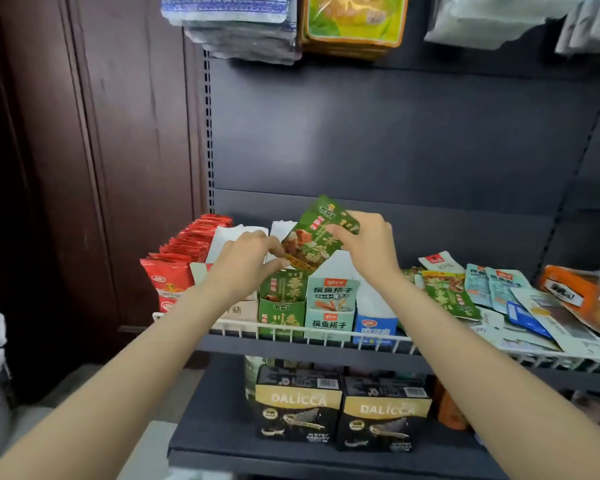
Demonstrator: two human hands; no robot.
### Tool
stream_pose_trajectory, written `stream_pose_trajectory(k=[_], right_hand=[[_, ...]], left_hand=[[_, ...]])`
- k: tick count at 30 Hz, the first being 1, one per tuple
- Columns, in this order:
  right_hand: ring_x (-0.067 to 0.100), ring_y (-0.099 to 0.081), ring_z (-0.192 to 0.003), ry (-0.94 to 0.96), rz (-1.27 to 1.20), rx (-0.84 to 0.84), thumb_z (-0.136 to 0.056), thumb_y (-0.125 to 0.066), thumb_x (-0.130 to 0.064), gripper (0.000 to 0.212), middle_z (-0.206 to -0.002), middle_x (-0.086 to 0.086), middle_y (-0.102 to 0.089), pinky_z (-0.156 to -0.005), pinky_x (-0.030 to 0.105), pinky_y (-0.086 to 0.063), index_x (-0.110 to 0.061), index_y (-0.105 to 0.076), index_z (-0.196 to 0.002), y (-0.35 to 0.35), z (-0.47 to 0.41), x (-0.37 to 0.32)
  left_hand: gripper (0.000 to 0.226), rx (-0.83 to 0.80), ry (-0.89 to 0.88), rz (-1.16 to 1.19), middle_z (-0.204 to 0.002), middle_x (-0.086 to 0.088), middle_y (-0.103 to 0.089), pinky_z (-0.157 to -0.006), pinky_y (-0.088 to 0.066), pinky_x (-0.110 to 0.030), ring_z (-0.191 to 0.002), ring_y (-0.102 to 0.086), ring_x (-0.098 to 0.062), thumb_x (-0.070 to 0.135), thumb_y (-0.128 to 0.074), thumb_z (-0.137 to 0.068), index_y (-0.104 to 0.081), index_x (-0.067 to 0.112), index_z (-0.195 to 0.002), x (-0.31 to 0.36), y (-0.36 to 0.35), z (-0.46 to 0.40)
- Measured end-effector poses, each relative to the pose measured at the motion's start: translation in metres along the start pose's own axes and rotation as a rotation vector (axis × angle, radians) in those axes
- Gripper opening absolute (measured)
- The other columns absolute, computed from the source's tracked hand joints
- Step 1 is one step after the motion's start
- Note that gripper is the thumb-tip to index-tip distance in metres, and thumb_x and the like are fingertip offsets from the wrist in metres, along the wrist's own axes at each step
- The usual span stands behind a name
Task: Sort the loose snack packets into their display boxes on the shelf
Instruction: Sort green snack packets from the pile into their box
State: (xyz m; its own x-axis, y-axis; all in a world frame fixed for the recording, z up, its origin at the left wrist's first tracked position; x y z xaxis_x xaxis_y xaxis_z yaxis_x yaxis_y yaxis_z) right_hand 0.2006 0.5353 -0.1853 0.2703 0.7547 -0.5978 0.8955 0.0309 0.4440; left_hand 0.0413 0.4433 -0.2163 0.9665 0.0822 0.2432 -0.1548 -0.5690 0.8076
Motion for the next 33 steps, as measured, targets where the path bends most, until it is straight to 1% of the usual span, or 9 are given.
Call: stream_pose_trajectory(k=[4,8,12,15,19,23,27,30,33], right_hand=[[0.027,-0.059,-0.063,0.020,0.051,-0.136,-0.083,-0.070,-0.027,0.029,-0.060,0.005,-0.060,-0.069,0.046,-0.052,-0.015,-0.056,-0.061,-0.026,-0.008,-0.007],[0.023,-0.067,-0.077,0.005,0.118,-0.325,-0.083,-0.070,-0.027,0.012,-0.077,0.004,-0.070,-0.074,0.049,-0.055,-0.016,-0.065,-0.078,-0.048,-0.016,-0.008],[0.021,-0.069,-0.082,-0.025,0.158,-0.464,-0.086,-0.067,-0.023,0.017,-0.085,0.006,-0.072,-0.077,0.047,-0.056,-0.007,-0.066,-0.088,-0.057,-0.027,-0.008],[0.020,-0.068,-0.079,-0.001,0.172,-0.493,-0.087,-0.066,-0.023,0.015,-0.083,0.004,-0.072,-0.074,0.040,-0.055,-0.009,-0.065,-0.083,-0.060,-0.028,-0.014],[0.005,-0.060,-0.068,0.053,0.163,-0.533,-0.089,-0.063,-0.021,0.010,-0.082,0.001,-0.067,-0.057,0.021,-0.041,-0.015,-0.060,-0.081,-0.064,-0.024,-0.023],[0.013,-0.068,-0.080,0.062,0.103,-0.483,-0.089,-0.063,-0.019,0.007,-0.086,0.003,-0.070,-0.070,0.031,-0.056,-0.015,-0.062,-0.083,-0.058,-0.026,-0.023],[0.009,-0.066,-0.081,0.002,0.053,-0.556,-0.089,-0.063,-0.017,0.008,-0.091,0.003,-0.070,-0.069,0.025,-0.057,-0.009,-0.063,-0.091,-0.060,-0.022,-0.014],[0.005,-0.066,-0.078,0.029,0.073,-0.554,-0.089,-0.063,-0.018,0.013,-0.091,0.003,-0.071,-0.067,0.024,-0.056,-0.005,-0.064,-0.091,-0.059,-0.023,-0.017],[0.009,-0.067,-0.080,0.052,0.077,-0.537,-0.088,-0.064,-0.018,0.017,-0.093,0.006,-0.072,-0.070,0.028,-0.057,-0.003,-0.066,-0.095,-0.061,-0.023,-0.017]], left_hand=[[0.022,-0.010,-0.071,0.070,-0.094,0.006,-0.065,-0.082,-0.045,-0.037,-0.089,-0.058,-0.014,0.042,-0.061,-0.086,-0.068,0.023,-0.095,-0.007,0.006,0.005],[0.011,-0.059,-0.074,0.117,-0.092,0.006,-0.065,-0.078,-0.046,-0.027,-0.085,-0.061,-0.012,0.022,-0.067,-0.085,-0.069,0.019,-0.096,-0.012,0.004,0.005],[0.011,-0.032,-0.074,0.190,-0.090,0.001,-0.066,-0.080,-0.048,-0.027,-0.083,-0.060,-0.014,0.007,-0.064,-0.085,-0.070,0.014,-0.092,-0.015,0.005,0.007],[0.011,-0.009,-0.067,0.222,-0.088,0.000,-0.067,-0.078,-0.048,-0.024,-0.081,-0.060,-0.012,0.006,-0.064,-0.085,-0.070,0.014,-0.091,-0.017,0.006,0.007],[0.007,0.009,-0.027,0.256,-0.088,-0.001,-0.066,-0.072,-0.044,-0.015,-0.078,-0.058,-0.009,0.008,-0.065,-0.086,-0.069,0.014,-0.087,-0.016,0.006,0.007],[0.008,0.062,0.060,0.264,-0.099,0.000,-0.056,-0.063,-0.038,-0.004,-0.076,-0.059,-0.010,0.016,-0.070,-0.083,-0.064,0.015,-0.079,-0.023,0.007,0.007],[0.026,0.100,0.144,0.283,-0.102,0.003,-0.053,-0.066,-0.038,-0.020,-0.085,-0.057,-0.009,0.028,-0.075,-0.078,-0.062,0.012,-0.093,-0.033,0.003,0.007],[0.044,0.087,0.182,0.410,-0.102,0.007,-0.057,-0.068,-0.043,-0.017,-0.092,-0.057,-0.010,0.030,-0.077,-0.076,-0.055,0.013,-0.110,-0.037,0.001,0.007],[0.032,0.044,0.147,0.415,-0.096,0.006,-0.067,-0.077,-0.048,-0.022,-0.090,-0.061,-0.009,0.026,-0.075,-0.078,-0.063,0.016,-0.106,-0.033,0.000,0.006]])
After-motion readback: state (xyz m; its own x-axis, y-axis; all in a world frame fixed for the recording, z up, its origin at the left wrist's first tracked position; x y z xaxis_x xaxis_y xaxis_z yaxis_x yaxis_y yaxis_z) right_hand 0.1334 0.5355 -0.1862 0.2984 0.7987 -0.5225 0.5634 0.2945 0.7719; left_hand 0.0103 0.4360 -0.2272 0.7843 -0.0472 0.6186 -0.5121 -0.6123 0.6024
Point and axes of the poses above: each hand's wrist, its own z-axis away from the middle knuckle, its own y-axis out of the back of the hand, x = y × z, the point moved 6 cm from there along -z, towards the middle knuckle
